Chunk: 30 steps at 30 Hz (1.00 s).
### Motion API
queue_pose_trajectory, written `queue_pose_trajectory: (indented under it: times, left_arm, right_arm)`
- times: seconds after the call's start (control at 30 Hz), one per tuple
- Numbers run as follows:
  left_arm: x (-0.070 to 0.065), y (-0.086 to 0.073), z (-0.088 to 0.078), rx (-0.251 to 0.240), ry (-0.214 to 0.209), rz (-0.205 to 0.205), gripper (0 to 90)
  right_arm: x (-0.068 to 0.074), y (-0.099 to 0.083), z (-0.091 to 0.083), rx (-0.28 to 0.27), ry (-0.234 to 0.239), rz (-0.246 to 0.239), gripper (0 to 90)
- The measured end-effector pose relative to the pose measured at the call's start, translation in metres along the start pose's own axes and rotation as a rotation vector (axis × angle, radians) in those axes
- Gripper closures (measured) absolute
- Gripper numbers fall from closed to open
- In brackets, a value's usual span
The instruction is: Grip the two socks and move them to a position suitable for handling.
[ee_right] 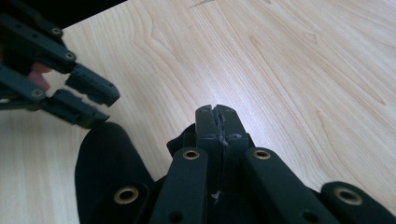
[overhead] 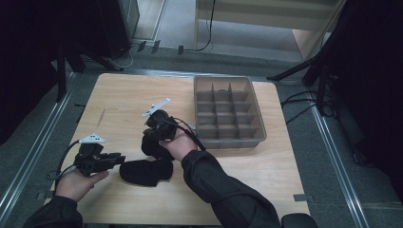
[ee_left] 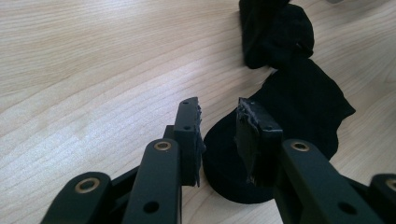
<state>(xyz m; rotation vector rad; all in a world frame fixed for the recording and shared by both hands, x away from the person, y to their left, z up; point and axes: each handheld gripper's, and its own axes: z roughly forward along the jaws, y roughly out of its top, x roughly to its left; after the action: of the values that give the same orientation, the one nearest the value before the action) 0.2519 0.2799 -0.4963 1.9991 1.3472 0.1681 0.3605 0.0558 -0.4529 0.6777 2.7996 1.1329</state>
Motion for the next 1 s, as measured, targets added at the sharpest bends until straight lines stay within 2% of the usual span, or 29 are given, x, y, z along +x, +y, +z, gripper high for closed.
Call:
queue_pose_trajectory:
  times: [0.3,0.4,0.43,0.6,0.7,0.73,0.8,1.0]
  left_arm:
    - [0.002,0.001,-0.001,-0.014,0.003,0.0,66.0]
    - [0.002,0.001,-0.001,-0.013,0.003,0.001,64.1]
    - [0.002,0.001,-0.001,-0.014,0.003,-0.001,63.5]
    - [0.003,0.002,-0.001,-0.022,0.009,-0.014,53.6]
    - [0.004,0.003,-0.003,-0.04,0.015,-0.018,49.6]
    - [0.004,0.003,-0.003,-0.039,0.016,-0.02,48.2]
    - [0.005,0.003,-0.002,-0.037,0.021,-0.027,46.2]
    - [0.011,0.008,0.003,-0.052,0.038,-0.029,45.4]
  right_arm:
    - [-0.001,0.005,0.02,0.003,0.012,0.001,89.1]
    - [-0.001,0.006,0.023,-0.003,0.013,0.016,85.4]
    - [-0.001,0.006,0.023,-0.006,0.013,0.022,85.0]
    - [0.0,0.007,0.019,-0.029,0.004,0.018,70.8]
    - [-0.002,0.006,0.015,-0.045,-0.005,0.009,69.9]
    - [-0.002,0.006,0.014,-0.048,-0.003,0.025,68.6]
    - [-0.002,0.006,0.012,-0.053,0.0,0.024,68.6]
    - [-0.001,-0.002,0.003,-0.063,-0.009,0.019,69.6]
